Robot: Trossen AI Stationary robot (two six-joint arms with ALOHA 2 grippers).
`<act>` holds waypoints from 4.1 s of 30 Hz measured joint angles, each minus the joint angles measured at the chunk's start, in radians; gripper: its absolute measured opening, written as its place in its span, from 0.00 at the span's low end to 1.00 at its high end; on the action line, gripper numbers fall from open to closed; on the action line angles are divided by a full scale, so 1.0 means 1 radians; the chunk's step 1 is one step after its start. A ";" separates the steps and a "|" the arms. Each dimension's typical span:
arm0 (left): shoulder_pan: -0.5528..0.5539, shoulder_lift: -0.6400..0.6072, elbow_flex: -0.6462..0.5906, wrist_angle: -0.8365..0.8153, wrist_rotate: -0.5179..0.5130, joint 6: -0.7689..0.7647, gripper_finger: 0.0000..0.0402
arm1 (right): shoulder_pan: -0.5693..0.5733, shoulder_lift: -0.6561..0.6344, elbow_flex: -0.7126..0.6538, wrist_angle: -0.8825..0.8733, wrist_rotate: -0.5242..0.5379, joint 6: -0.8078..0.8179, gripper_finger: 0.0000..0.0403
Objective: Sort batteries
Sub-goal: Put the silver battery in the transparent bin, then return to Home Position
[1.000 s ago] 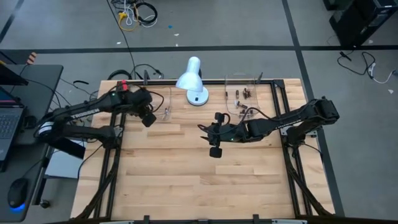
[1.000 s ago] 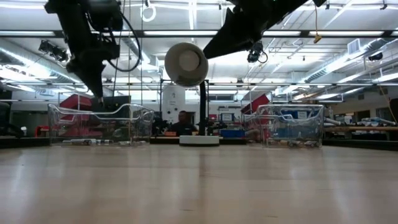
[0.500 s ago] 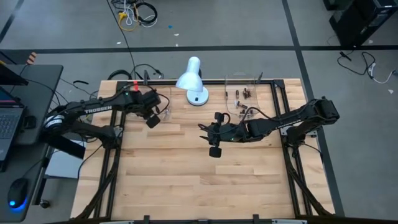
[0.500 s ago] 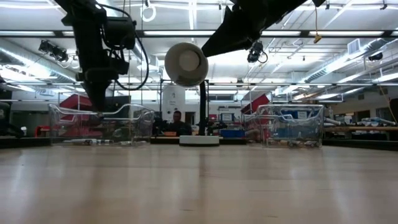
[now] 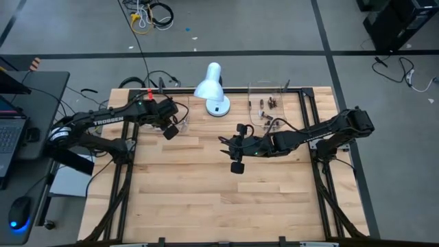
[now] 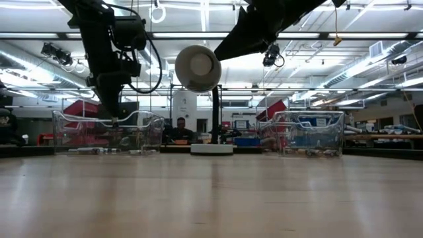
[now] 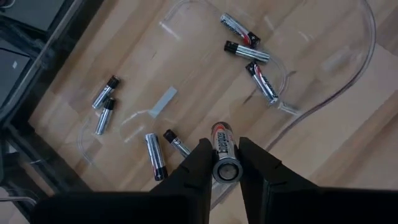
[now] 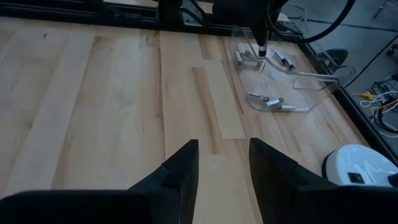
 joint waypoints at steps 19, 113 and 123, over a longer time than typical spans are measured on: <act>0.000 0.000 0.002 -0.002 -0.001 -0.001 0.20 | 0.000 0.000 0.000 -0.001 -0.001 0.001 0.32; -0.982 -1.199 -0.837 1.025 -0.151 0.446 0.03 | 0.166 -1.540 -1.032 0.343 -0.180 -0.343 0.08; -0.982 -1.199 -0.837 0.944 -0.173 0.444 0.03 | 0.166 -1.540 -1.032 0.273 -0.182 -0.368 0.04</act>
